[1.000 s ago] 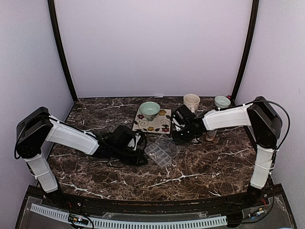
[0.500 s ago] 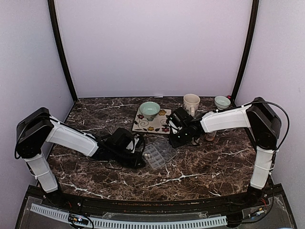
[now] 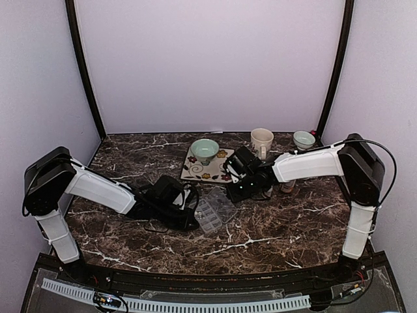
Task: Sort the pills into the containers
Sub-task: Close the lid of the pill container.
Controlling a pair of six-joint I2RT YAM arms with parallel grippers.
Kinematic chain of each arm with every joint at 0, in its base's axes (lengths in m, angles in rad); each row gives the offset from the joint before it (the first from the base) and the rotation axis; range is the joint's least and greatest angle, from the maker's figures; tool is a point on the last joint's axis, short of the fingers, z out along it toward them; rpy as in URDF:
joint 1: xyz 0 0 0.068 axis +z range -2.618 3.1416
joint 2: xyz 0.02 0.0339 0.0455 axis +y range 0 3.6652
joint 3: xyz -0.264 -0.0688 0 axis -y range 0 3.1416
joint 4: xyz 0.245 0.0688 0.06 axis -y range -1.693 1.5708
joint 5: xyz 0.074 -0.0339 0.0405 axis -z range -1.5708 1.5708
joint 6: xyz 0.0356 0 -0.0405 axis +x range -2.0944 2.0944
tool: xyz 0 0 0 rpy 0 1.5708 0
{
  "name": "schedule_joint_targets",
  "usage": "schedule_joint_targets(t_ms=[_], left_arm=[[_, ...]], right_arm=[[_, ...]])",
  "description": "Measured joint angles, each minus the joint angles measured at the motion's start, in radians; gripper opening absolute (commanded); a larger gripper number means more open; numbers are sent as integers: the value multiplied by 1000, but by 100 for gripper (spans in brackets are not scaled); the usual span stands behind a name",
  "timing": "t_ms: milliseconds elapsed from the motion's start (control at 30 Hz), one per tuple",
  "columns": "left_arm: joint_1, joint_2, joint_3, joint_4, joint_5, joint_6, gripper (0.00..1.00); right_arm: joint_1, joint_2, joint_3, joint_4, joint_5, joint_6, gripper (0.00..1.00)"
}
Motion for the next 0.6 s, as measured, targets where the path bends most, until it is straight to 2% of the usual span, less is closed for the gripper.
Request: schedule_joint_targets(t_ms=[600], left_arm=[[0, 0, 0, 1, 0, 0, 0]], right_arm=[[54, -40, 42, -1, -31, 33, 25]])
